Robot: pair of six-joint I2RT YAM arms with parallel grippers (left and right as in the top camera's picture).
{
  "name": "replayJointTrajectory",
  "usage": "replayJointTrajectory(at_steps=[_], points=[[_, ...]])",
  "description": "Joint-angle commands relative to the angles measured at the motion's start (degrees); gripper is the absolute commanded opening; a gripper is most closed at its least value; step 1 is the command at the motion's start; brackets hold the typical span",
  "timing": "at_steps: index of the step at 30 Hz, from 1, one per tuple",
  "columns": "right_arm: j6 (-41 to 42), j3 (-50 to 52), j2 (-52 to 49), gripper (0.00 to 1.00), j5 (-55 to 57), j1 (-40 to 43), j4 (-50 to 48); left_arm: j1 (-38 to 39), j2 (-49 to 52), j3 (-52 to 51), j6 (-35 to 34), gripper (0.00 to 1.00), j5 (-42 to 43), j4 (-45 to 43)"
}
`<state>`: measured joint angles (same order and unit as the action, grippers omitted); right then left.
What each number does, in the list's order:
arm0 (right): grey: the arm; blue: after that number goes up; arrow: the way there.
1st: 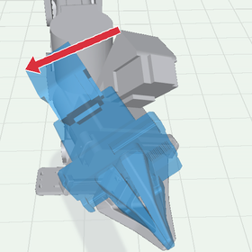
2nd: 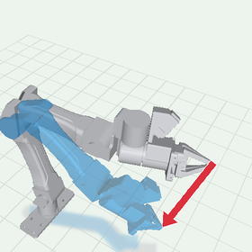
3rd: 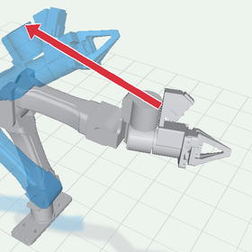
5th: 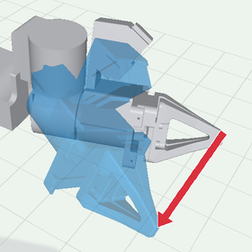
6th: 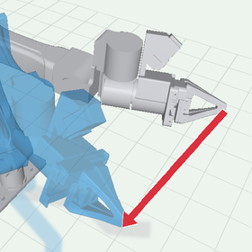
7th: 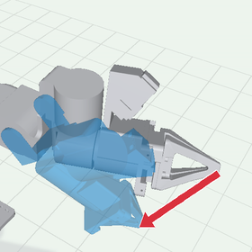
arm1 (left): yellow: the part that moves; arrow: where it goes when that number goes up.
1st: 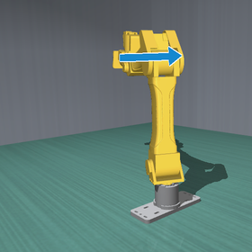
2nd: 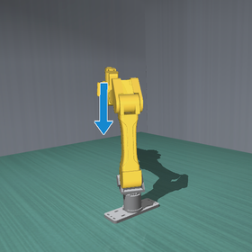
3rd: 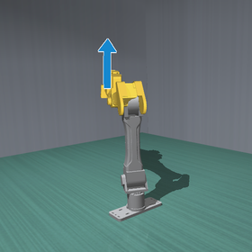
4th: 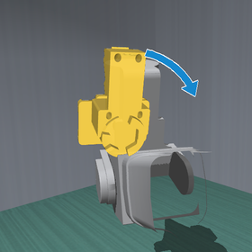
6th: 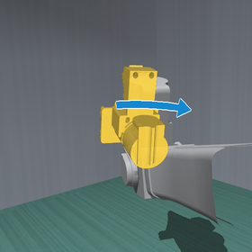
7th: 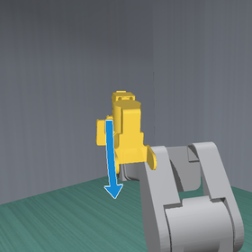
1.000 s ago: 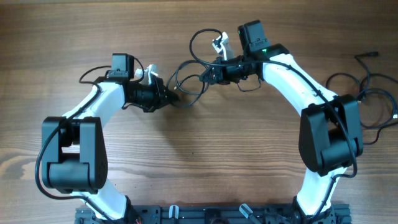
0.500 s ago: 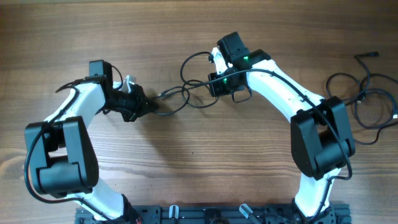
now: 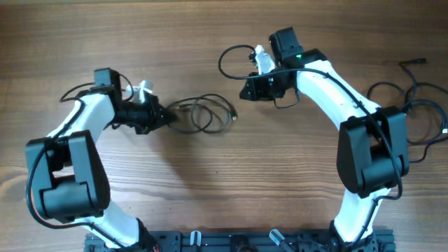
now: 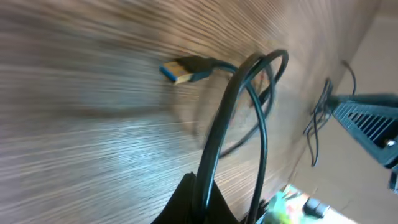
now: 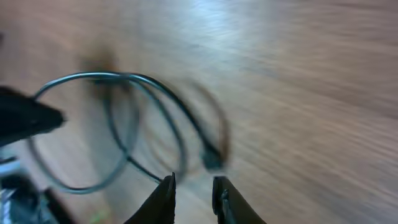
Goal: Untangle cables
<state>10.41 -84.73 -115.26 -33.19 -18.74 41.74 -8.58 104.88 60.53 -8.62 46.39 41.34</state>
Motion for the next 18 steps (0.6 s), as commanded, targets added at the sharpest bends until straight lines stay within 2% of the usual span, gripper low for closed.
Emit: replayJointTrajectory(at_steps=[1, 2, 3, 9, 15, 18], points=[[-3.0, 0.1, 0.3, 0.33, -12.2, -0.4, 0.0, 3.7, -0.6, -0.3, 3.9, 0.04, 2.3, -2.2], [-2.9, 0.1, 0.3, 0.38, -14.1, -0.4, 0.1, 4.7, -0.6, -0.3, 3.9, 0.04, 2.3, -3.0], [-2.7, 0.1, 0.3, 0.39, -14.7, -0.4, 0.3, 5.7, -0.6, -0.3, 4.0, 0.04, 2.6, -3.8], [0.8, 0.1, 0.3, 0.4, -14.6, -2.9, 2.0, 7.3, -0.6, -0.3, 9.5, 0.04, 4.0, -5.0], [5.2, 0.1, 0.3, 0.41, -2.7, -9.2, 1.8, 7.3, -0.6, -0.3, 10.0, 0.04, 4.0, -5.0], [6.3, 0.1, 0.3, 0.42, -0.3, -11.0, -0.9, 7.3, -0.6, -0.3, 11.3, 0.04, 4.2, -5.0]])
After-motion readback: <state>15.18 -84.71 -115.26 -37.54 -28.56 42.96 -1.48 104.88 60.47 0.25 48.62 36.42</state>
